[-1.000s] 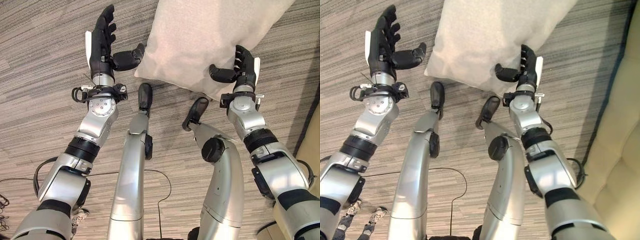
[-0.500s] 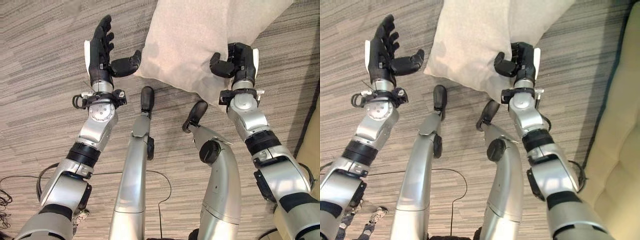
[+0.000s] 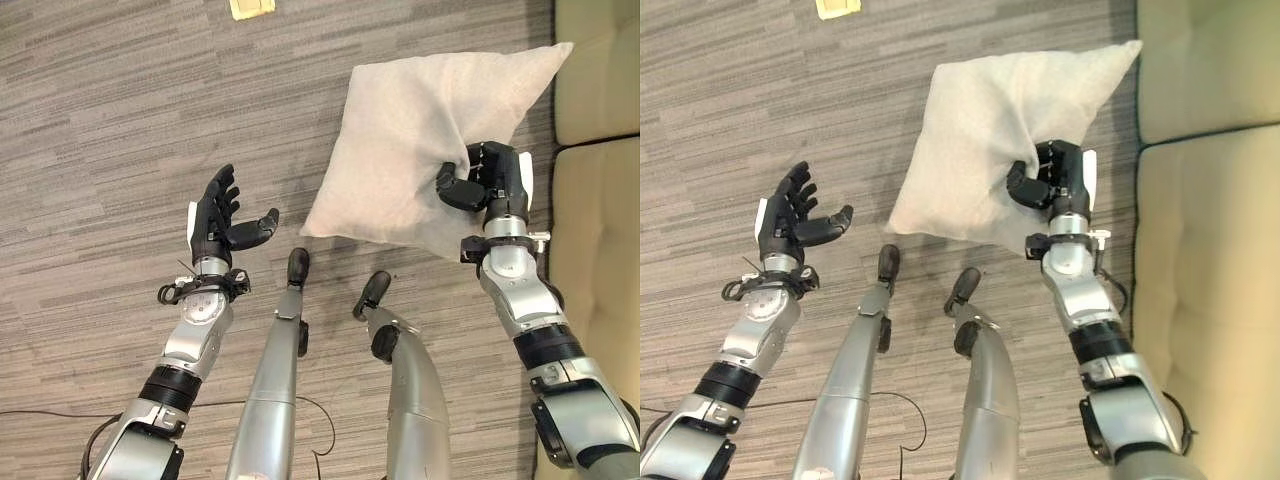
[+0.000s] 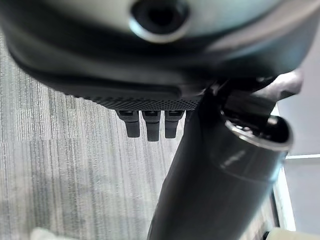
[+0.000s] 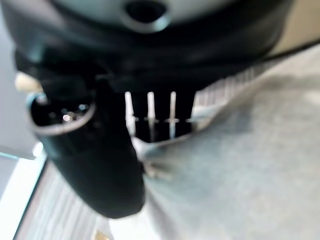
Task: Pick up all the scattered cushions and arrange them neatly on the sofa.
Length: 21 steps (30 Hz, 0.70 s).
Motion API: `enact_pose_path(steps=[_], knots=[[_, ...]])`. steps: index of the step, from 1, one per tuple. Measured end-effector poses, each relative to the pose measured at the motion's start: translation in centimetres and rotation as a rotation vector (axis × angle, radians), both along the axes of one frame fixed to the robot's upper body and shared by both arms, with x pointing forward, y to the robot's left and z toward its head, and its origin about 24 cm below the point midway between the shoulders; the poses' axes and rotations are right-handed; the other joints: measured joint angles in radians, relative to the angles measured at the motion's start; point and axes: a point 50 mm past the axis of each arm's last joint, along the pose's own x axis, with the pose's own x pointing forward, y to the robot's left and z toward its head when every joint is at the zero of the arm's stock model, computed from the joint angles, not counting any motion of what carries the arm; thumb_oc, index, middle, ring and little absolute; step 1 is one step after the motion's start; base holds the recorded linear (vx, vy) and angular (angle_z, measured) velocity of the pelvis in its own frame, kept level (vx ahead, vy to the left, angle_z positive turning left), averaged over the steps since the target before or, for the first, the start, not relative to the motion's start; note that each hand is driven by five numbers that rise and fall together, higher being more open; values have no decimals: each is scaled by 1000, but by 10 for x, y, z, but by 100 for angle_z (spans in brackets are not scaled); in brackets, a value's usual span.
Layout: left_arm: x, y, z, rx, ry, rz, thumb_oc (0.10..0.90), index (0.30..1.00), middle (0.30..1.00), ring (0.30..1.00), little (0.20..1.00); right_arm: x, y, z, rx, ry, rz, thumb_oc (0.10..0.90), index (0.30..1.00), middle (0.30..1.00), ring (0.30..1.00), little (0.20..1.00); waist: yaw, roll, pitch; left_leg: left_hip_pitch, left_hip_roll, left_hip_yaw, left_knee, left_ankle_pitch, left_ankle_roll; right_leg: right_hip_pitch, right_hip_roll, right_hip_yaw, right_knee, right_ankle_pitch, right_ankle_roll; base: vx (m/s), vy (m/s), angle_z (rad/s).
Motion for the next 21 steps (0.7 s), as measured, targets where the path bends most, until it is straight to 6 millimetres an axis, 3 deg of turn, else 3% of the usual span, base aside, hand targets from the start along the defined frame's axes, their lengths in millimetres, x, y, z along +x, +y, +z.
enact_pose_path(steps=[5,8,11,13,21], knots=[[-19,14,-29,-9,94,24,800,900,900,900,900,-19,0,-27,-18,71,41,400,300,300,300,300,-14,-27,-4,230,3,5,-92,-1,8,230,19,-4,-110,17,24,27,59,-5],[-29,20,-41,-15,135,36,800,900,900,900,900,-28,-4,-27,-32,64,56,400,300,300,300,300,-15,-39,-13,314,8,22,-121,-4,15,319,28,-3,-156,32,35,97,81,-14],[-37,20,-53,-60,169,42,800,900,900,900,900,-31,-6,-29,-62,93,95,400,300,300,300,300,-23,-38,-4,449,11,34,-175,0,20,458,42,-2,-235,57,44,124,70,-11],[-47,16,-67,-77,217,28,800,900,900,900,900,-41,-7,-33,-103,112,121,400,300,300,300,300,-21,-30,-50,521,13,39,-232,5,23,529,52,-2,-304,69,59,142,68,-10],[-50,16,-72,-76,244,-12,800,900,900,900,900,-47,0,-1,-202,41,255,400,300,300,300,300,-49,-1,-102,698,13,85,-377,40,30,682,79,24,-443,123,72,133,43,-15]])
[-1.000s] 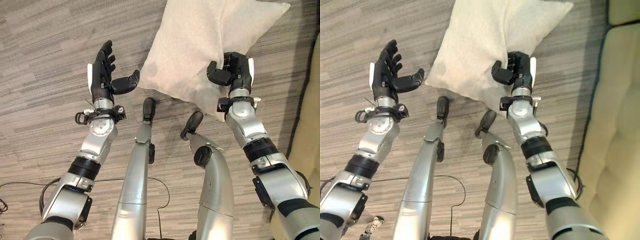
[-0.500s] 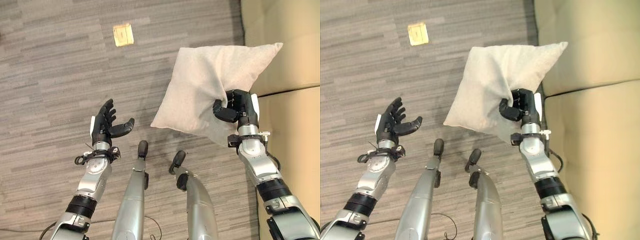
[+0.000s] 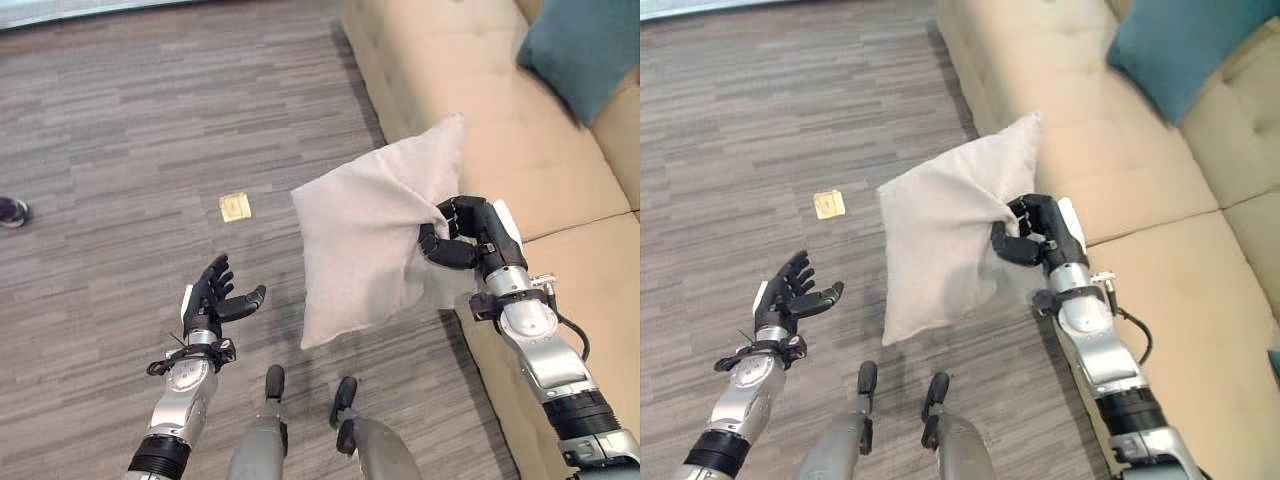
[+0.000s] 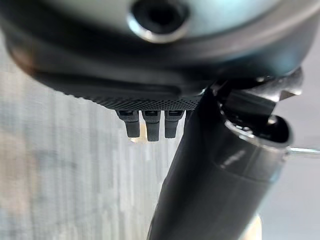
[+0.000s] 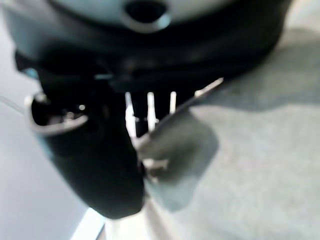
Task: Pick up all the scattered cushions and arrange them neatly on the sofa.
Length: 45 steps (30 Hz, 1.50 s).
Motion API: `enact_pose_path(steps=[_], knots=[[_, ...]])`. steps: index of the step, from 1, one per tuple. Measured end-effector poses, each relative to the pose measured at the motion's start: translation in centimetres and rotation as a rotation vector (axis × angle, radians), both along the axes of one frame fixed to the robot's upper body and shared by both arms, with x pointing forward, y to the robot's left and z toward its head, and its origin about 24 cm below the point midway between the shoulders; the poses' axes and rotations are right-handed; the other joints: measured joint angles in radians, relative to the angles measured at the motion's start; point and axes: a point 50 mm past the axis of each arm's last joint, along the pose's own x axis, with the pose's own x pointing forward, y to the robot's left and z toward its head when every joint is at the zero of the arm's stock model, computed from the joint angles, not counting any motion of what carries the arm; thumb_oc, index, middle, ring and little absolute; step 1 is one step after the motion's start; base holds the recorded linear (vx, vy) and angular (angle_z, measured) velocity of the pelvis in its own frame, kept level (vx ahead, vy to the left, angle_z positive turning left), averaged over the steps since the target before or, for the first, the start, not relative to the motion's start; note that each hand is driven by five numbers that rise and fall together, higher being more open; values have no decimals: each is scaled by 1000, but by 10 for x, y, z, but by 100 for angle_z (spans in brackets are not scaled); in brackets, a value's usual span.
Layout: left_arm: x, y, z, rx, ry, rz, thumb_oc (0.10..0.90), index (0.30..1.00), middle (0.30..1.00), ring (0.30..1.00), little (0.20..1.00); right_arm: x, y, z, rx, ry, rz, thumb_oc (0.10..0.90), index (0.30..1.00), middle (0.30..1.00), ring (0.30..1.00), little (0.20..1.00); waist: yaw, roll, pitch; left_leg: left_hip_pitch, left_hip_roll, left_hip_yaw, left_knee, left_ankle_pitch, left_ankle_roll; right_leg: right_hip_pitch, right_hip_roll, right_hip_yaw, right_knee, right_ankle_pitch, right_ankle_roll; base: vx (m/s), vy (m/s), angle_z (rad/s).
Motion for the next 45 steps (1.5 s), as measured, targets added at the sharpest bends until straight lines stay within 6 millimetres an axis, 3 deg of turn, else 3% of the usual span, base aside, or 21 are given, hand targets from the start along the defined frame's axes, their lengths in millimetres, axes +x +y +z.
enact_pose_path(steps=[5,12,16,23,27,28,29,41,45], knots=[[-1,-17,-10,-176,16,3,800,900,900,900,900,-4,11,13,-4,-40,76,400,300,300,300,300,-25,35,-31,111,-1,24,-63,-1,0,114,13,7,-92,17,12,119,25,-11],[-2,-35,-17,-324,32,-11,800,900,900,900,900,-2,22,24,3,-73,135,400,300,300,300,300,-26,42,-54,156,3,52,-63,-2,-2,169,25,35,-143,30,6,53,-1,-13],[-2,-46,-19,-370,40,-28,800,900,900,900,900,-2,26,24,9,-73,148,400,300,300,300,300,-48,44,-56,171,5,54,-63,-3,-2,191,28,36,-159,37,5,9,-2,-1],[-2,-66,-20,-441,56,-76,800,900,900,900,900,-1,56,8,87,-35,226,400,300,300,300,300,-75,55,-64,170,18,58,-64,-14,-15,188,41,55,-176,56,-1,8,-6,-8],[-2,-70,-22,-470,71,-61,800,900,900,900,900,-2,62,6,104,-30,240,400,300,300,300,300,-80,68,-75,162,19,68,-64,-15,-16,174,42,63,-177,67,0,7,4,-8],[-2,-71,-22,-473,72,-63,458,387,387,387,387,-2,63,5,107,-30,239,400,300,300,300,300,-79,72,-78,161,19,71,-64,-15,-16,171,42,66,-177,69,0,4,1,-8],[-2,-71,-22,-472,73,-64,400,300,300,300,300,-2,62,5,106,-31,238,400,300,300,300,300,-80,74,-80,161,19,73,-64,-15,-16,171,42,68,-177,70,1,3,3,-10],[-3,-56,-21,-444,87,-24,400,300,300,300,300,-2,60,6,117,-35,229,400,300,300,300,300,-103,76,-123,164,19,110,-64,-15,-15,155,44,111,-177,80,1,-9,29,-10],[-6,-54,-18,-392,77,-55,400,300,300,300,300,-10,50,-9,179,-3,175,400,300,300,300,300,-104,77,-125,167,18,113,-64,-17,-13,153,44,114,-173,81,1,10,63,-3]])
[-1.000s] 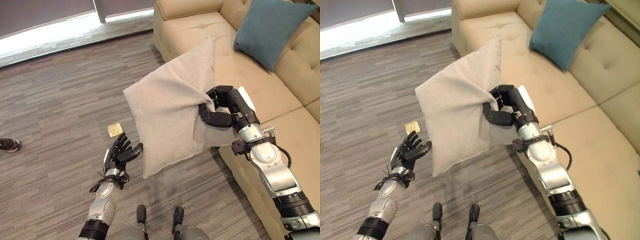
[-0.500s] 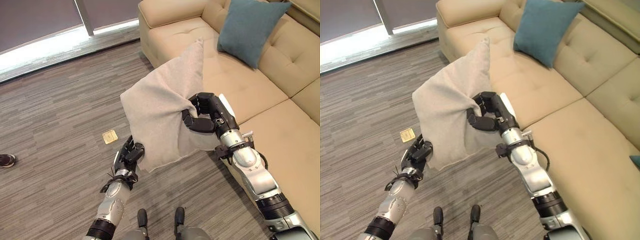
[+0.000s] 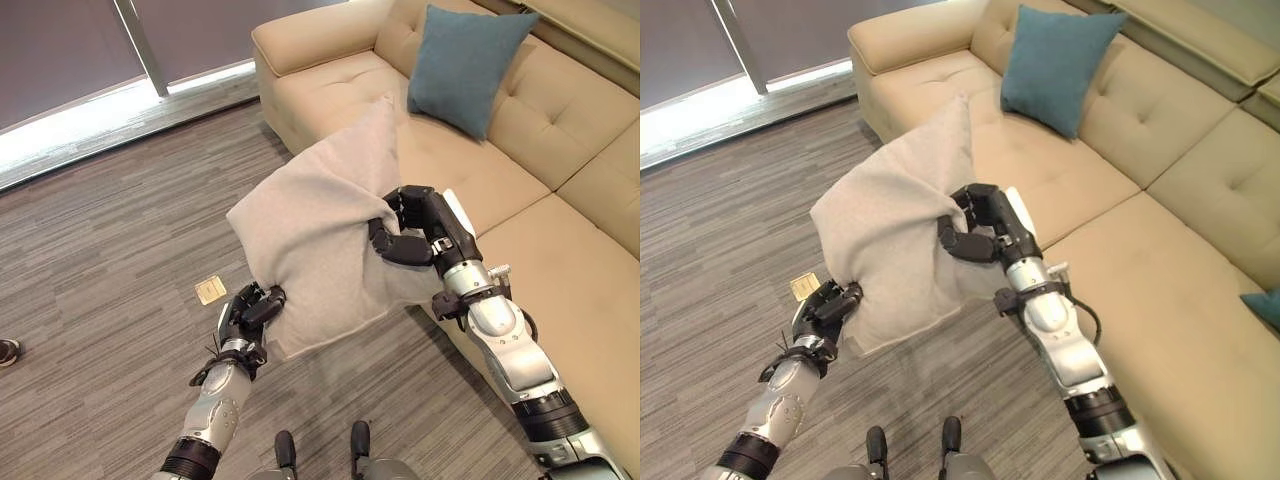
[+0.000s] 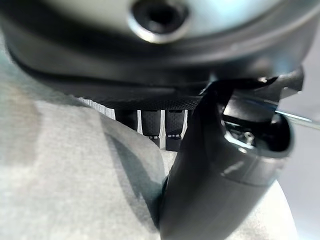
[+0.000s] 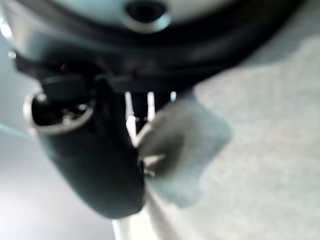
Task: Pick up all the scattered cushions and arrange them neatly on the sofa.
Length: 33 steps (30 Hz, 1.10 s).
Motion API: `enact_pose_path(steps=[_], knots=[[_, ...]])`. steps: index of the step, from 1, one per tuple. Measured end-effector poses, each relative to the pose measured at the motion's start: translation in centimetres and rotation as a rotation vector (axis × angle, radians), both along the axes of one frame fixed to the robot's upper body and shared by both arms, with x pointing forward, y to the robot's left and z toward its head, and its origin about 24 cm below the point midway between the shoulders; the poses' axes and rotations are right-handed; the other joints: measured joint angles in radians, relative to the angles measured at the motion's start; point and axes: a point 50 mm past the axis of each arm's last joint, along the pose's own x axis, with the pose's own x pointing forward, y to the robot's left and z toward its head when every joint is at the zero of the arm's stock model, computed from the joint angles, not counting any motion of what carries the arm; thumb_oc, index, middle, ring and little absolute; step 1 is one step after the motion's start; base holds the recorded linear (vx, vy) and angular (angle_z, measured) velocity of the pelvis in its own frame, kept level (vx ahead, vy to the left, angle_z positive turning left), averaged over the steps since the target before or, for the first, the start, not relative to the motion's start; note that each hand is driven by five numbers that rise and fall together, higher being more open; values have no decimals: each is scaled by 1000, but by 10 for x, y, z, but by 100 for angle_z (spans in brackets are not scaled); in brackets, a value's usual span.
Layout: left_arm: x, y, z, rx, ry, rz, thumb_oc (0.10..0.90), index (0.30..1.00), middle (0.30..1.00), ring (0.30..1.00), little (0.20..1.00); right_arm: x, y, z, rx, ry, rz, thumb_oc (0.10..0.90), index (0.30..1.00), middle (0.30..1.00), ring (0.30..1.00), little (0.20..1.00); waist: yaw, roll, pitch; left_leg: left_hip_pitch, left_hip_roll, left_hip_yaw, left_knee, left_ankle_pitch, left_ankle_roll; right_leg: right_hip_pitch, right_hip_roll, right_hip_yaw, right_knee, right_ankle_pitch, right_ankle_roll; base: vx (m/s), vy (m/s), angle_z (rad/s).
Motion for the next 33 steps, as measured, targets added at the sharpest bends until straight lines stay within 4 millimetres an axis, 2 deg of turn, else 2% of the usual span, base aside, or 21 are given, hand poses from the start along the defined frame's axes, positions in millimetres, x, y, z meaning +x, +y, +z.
enact_pose_path(steps=[4,8,10,11,12,13,14,15,16,18,20,21,25,26,28,29,33], knots=[[-7,5,1,80,-4,-44,400,300,300,300,300,-12,-11,-23,31,72,-58,400,300,300,300,300,-1,5,-3,3,0,15,0,-3,5,-18,0,23,26,-1,2,-13,63,-16],[-13,11,-1,174,5,-81,400,300,300,300,300,-23,-15,-43,12,133,-98,400,300,300,300,300,-7,10,-5,7,-3,73,1,-8,13,-85,-6,56,112,-14,14,-46,24,-46],[-14,13,-1,207,7,-88,400,300,300,300,300,-28,-19,-52,-13,161,-118,400,300,300,300,300,-5,9,-5,18,-1,113,1,-11,19,-115,-11,46,152,-20,23,-19,-32,-54],[-16,14,-2,216,13,-94,400,300,300,300,300,-31,-19,-58,-23,179,-125,400,300,300,300,300,-2,9,-5,30,3,144,0,-15,24,-122,-37,-35,180,-65,39,31,-110,-60],[-17,15,-3,230,16,-97,400,300,300,300,300,-34,-20,-62,-30,194,-130,400,300,300,300,300,-1,11,-7,36,4,163,0,-21,30,-139,-69,-94,223,-77,52,38,-110,-58],[-17,17,-2,240,13,-95,400,300,300,300,300,-35,-21,-64,-33,200,-133,400,300,300,300,300,-1,10,-8,36,7,175,-1,-22,32,-153,-84,-124,249,-85,58,72,-153,-57],[-21,19,1,247,2,-98,400,300,300,300,300,-36,-21,-66,-35,207,-133,400,300,300,300,300,1,8,-10,35,11,193,-1,-30,27,-184,-114,-194,298,-109,52,107,-209,-44],[-22,21,2,260,-1,-104,400,300,300,300,300,-38,-22,-68,-37,216,-139,400,300,300,300,300,0,12,-13,35,20,192,-3,-33,16,-184,-107,-202,299,-102,29,161,-324,-30],[-25,14,-1,249,0,-132,400,300,300,300,300,-46,-29,-75,-34,245,-168,400,300,300,300,300,-6,26,-23,32,41,187,9,-36,-10,-182,-78,-188,296,-113,12,118,-252,-8],[-29,16,-1,249,-2,-133,400,300,300,300,300,-49,-33,-79,-39,262,-179,400,300,300,300,300,1,28,-25,19,60,186,53,-58,-21,-181,-34,-120,278,-118,-19,94,-208,-22],[-29,8,-2,238,-2,-153,400,300,300,300,300,-50,-38,-79,-46,262,-200,400,300,300,300,300,-11,47,-35,-11,92,161,93,-59,-46,-189,-2,-122,279,-126,-44,84,-211,-17],[-29,5,-3,232,-5,-160,400,300,300,300,300,-51,-41,-79,-46,263,-213,400,300,300,300,300,-21,46,-36,-28,102,130,135,-74,-56,-186,4,-124,276,-137,-54,39,-111,2],[-29,-7,-4,225,-4,-205,400,300,300,300,300,-50,-50,-74,-48,241,-252,400,300,300,300,300,-25,42,-36,-74,126,83,299,-83,-50,-157,19,-105,279,-142,-96,92,-90,-22],[-29,-8,-4,224,-5,-208,400,300,300,300,300,-50,-51,-73,-51,240,-255,400,300,300,300,300,-18,37,-33,-93,129,41,370,-94,-56,-139,22,-83,276,-145,-102,82,-24,-44],[-29,-9,-3,221,-10,-209,400,300,300,300,300,-50,-51,-72,-48,239,-251,400,300,300,300,300,-2,28,-30,-124,94,-71,424,-127,-95,-120,30,-43,257,-156,-102,84,-12,-50],[-28,-10,-2,217,-17,-209,400,300,300,300,300,-50,-51,-72,-39,237,-256,400,300,300,300,300,1,28,-32,-156,63,-122,421,-144,-98,-111,30,-36,241,-149,-99,96,12,-39],[-28,-10,-2,218,-17,-211,400,300,300,300,300,-52,-52,-75,-26,250,-261,400,300,300,300,300,-3,24,-34,-263,45,-113,341,-141,-89,-73,54,-35,186,-158,-101,170,69,-14]])
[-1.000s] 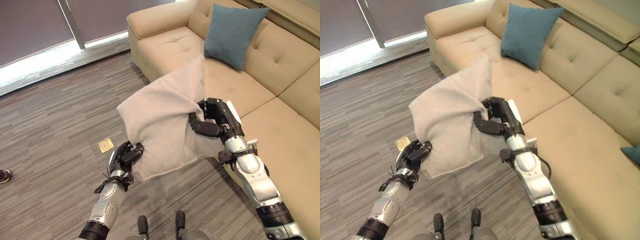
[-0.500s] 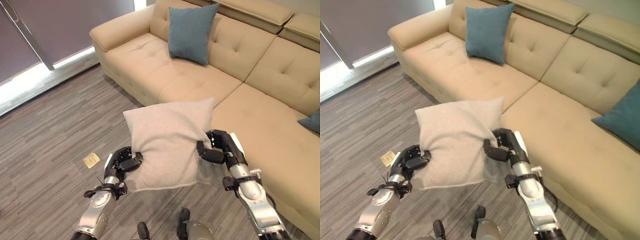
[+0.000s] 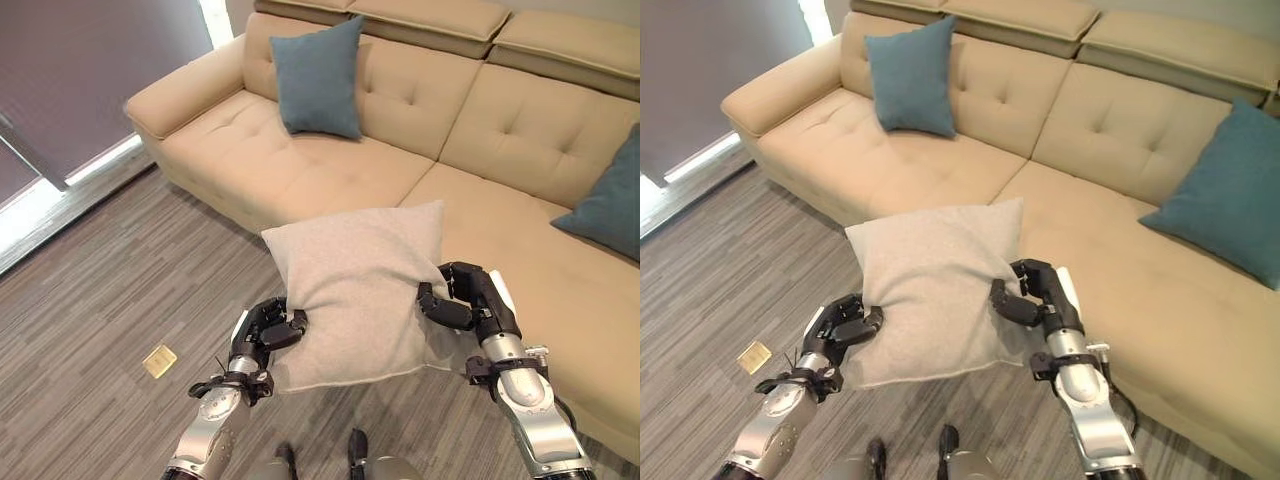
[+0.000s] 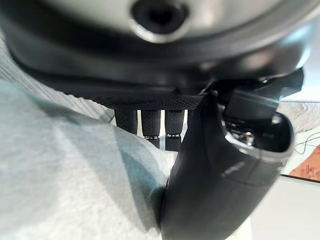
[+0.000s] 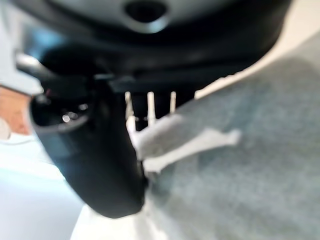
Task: Pick up all the scattered cushions and arrange them neatly on the sofa.
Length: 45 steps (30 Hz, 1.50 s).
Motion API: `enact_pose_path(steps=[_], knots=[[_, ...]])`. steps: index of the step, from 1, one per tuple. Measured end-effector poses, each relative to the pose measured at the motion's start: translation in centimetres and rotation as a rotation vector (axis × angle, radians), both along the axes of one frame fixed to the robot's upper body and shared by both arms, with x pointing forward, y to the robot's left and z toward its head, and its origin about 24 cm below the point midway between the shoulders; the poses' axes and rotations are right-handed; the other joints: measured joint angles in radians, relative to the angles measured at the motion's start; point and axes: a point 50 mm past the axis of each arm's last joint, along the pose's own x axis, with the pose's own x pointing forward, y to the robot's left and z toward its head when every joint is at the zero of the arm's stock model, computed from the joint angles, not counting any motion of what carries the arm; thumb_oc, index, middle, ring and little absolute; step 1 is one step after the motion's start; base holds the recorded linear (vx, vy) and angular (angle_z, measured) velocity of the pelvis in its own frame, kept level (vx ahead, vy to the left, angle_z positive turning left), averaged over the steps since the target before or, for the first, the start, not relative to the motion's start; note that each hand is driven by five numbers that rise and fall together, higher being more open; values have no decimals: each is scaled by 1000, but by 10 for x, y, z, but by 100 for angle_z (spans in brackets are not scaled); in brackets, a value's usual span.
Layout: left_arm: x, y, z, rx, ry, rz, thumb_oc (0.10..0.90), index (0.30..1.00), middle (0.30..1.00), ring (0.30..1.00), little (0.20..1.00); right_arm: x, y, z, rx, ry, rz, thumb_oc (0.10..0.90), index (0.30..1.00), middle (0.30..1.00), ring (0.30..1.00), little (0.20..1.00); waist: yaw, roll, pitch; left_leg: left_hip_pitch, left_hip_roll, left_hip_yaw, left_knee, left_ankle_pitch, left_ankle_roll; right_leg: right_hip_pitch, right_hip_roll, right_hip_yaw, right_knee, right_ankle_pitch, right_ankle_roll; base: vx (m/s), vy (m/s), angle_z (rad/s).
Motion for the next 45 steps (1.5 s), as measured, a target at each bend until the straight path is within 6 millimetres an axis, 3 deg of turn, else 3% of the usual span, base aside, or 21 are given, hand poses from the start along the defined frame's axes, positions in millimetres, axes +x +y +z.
enact_pose_path(steps=[2,4,6,7,8,11,13,14,16,18,23,26,28,31,34,36,37,39,41,43,45], knots=[[0,1,0,3,2,3,400,300,300,300,300,0,0,-1,4,1,-2,400,300,300,300,300,10,-7,0,-41,-15,-20,-93,33,-3,9,9,9,-17,1,-3,202,137,-17],[-1,2,-1,8,8,4,400,300,300,300,300,0,1,-1,12,0,-6,400,300,300,300,300,26,-6,-1,-47,-17,-29,-149,66,26,22,18,23,-17,0,15,216,199,-34],[-3,4,-3,16,18,6,400,300,300,300,300,-2,3,-4,21,7,-4,400,300,300,300,300,27,11,-10,0,-20,-31,-173,99,61,63,21,41,-13,-18,33,213,238,-40],[-4,4,-3,13,18,8,400,300,300,300,300,-3,3,-4,22,8,-4,400,300,300,300,300,34,35,-23,47,-17,-33,-186,131,82,63,28,70,17,-44,54,186,220,-47],[-4,5,-2,17,14,7,400,300,300,300,300,-2,5,-5,31,6,-6,400,300,300,300,300,32,34,-23,59,-25,-23,-191,184,103,59,17,86,52,-72,70,185,221,-56],[2,11,5,49,-18,6,400,300,300,300,300,-4,8,-6,32,6,-3,400,300,300,300,300,20,7,-26,100,-102,13,-210,156,142,12,-78,96,200,-135,128,133,246,-15],[8,12,11,80,-45,3,400,300,300,300,300,-3,11,-7,32,5,-4,400,300,300,300,300,24,6,-23,121,-120,28,-223,148,161,-77,-109,119,388,-140,150,39,126,-9],[9,18,13,112,-52,12,400,300,300,300,300,-4,16,-10,51,13,2,400,300,300,300,300,25,0,-18,145,-124,31,-222,140,172,-117,-128,116,500,-149,185,94,111,-4],[10,24,15,147,-58,12,400,300,300,300,300,-6,21,-13,55,23,15,400,300,300,300,300,29,-7,-11,179,-127,35,-224,119,196,-138,-159,104,556,-158,199,127,78,-2],[10,26,16,152,-61,16,400,300,300,300,300,-5,23,-13,56,22,22,400,300,300,300,300,35,-6,-9,194,-125,44,-230,105,198,-150,-194,84,529,-158,199,187,11,-10],[10,28,15,151,-56,27,400,300,300,300,300,-2,26,-10,53,12,38,400,300,300,300,300,46,-16,0,203,-116,72,-262,100,188,-189,-182,59,265,-133,201,133,-76,-27],[9,26,12,142,-46,26,400,300,300,300,300,-3,23,-14,51,26,26,400,300,300,300,300,24,-37,7,208,-120,66,-270,91,171,-203,-183,30,112,2,194,245,-153,15],[3,21,6,119,-21,23,400,300,300,300,300,-7,18,-20,51,52,1,400,300,300,300,300,11,-34,6,233,-109,36,-271,81,126,-144,-146,59,29,133,148,232,-142,28],[-2,14,1,90,-3,21,400,300,300,300,300,-8,11,-23,29,72,-10,400,300,300,300,300,7,-1,5,229,-43,17,-223,58,67,-84,-75,24,-34,133,106,130,-130,15],[0,11,2,77,-10,17,400,300,300,300,300,-6,8,-19,25,58,-17,400,300,300,300,300,4,-4,7,154,-27,13,-58,32,43,-67,-64,6,-38,115,68,69,-107,10],[-1,7,1,53,-6,19,400,300,300,300,300,-5,7,-18,24,51,-20,400,300,300,300,300,10,-8,9,85,-13,21,124,27,42,-36,-61,3,-47,112,38,78,-30,-6],[-1,6,1,49,-5,19,400,300,300,300,300,-5,7,-18,24,50,-20,400,300,300,300,300,10,-6,9,78,-11,20,142,19,42,-24,-59,3,-49,100,34,145,-25,-2],[1,4,3,45,-18,14,400,300,300,300,300,-4,6,-16,18,44,-22,400,300,300,300,300,4,-6,9,74,-14,23,133,7,25,-9,-53,2,-48,83,27,194,14,2],[4,3,6,44,-30,8,400,300,300,300,300,-4,4,-15,16,41,-28,400,300,300,300,300,2,-12,13,57,-22,23,72,-1,37,1,-45,6,-61,77,12,220,53,6],[6,0,8,46,-37,-4,400,300,300,300,300,-4,3,-15,39,34,-51,400,300,300,300,300,6,-22,18,43,-34,14,-48,10,31,29,-42,2,-109,91,12,137,48,6],[6,-1,7,50,-33,-12,400,300,300,300,300,-3,3,-15,47,31,-57,400,300,300,300,300,18,-11,22,1,-20,-11,-100,34,10,54,-27,11,-134,75,18,213,98,-16]])
